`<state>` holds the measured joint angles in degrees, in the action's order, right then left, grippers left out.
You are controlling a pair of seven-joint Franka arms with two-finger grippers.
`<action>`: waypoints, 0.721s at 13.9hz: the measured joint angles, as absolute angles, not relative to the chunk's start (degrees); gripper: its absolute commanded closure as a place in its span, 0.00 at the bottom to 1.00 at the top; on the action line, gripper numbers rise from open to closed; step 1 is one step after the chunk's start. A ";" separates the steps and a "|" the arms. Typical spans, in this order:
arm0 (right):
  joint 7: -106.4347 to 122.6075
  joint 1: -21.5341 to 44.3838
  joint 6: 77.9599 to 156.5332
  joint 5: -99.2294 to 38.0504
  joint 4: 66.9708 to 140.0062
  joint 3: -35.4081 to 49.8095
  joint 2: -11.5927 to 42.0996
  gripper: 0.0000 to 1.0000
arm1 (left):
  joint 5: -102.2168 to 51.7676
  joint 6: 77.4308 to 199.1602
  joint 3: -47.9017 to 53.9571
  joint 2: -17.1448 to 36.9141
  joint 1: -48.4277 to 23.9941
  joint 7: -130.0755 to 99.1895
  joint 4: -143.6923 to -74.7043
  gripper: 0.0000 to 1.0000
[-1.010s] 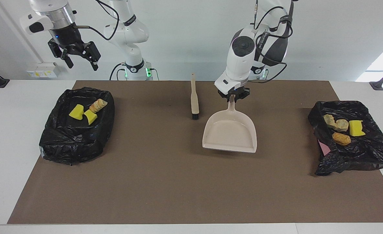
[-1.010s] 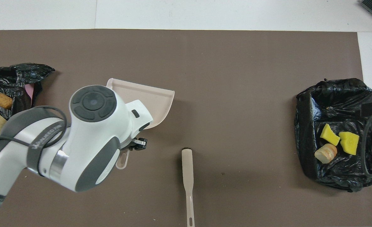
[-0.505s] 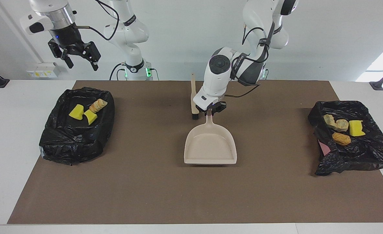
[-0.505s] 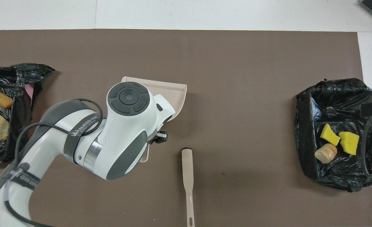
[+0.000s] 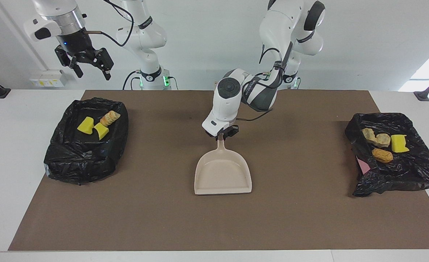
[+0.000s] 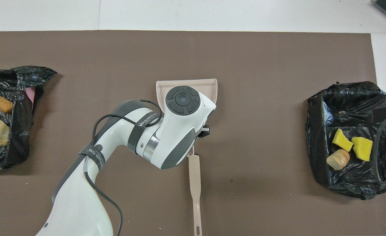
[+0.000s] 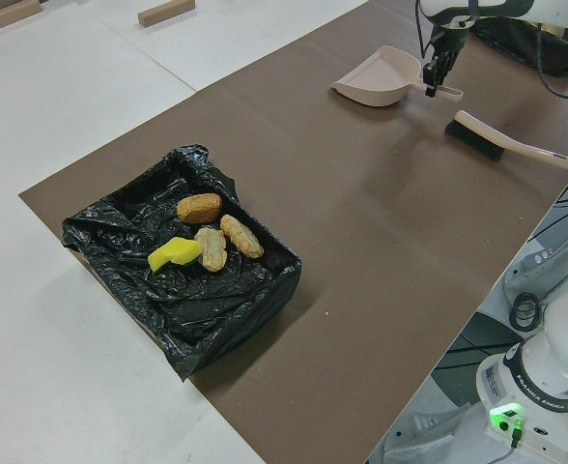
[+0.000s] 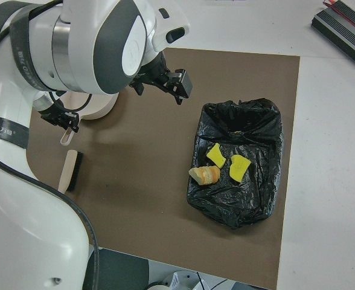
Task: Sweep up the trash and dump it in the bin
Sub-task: 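Bring the empty dustpan to the table center and release it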
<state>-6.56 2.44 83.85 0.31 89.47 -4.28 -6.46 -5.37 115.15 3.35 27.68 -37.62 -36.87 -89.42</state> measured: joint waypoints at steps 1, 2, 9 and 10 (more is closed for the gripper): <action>-6.56 2.44 83.86 0.31 89.48 -4.28 -6.46 0.00 | -5.37 116.02 3.24 27.73 -37.62 -36.76 -89.12 0.00; -6.56 2.44 83.86 0.31 89.49 -4.28 -6.47 0.00 | -5.37 116.23 3.00 27.70 -37.61 -36.73 -88.80 0.00; -6.56 2.44 83.86 0.31 89.66 -4.28 -6.57 0.00 | -5.37 112.11 1.42 24.02 -27.18 -30.16 -88.65 0.00; -6.56 2.44 83.86 0.31 89.69 -4.28 -6.60 0.00 | -5.37 111.43 1.39 23.53 -24.76 -26.35 -88.65 0.00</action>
<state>-6.56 2.44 83.86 0.31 89.69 -4.28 -6.60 -5.37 111.43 1.39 23.53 -24.76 -26.35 -88.65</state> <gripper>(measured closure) 0.000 0.000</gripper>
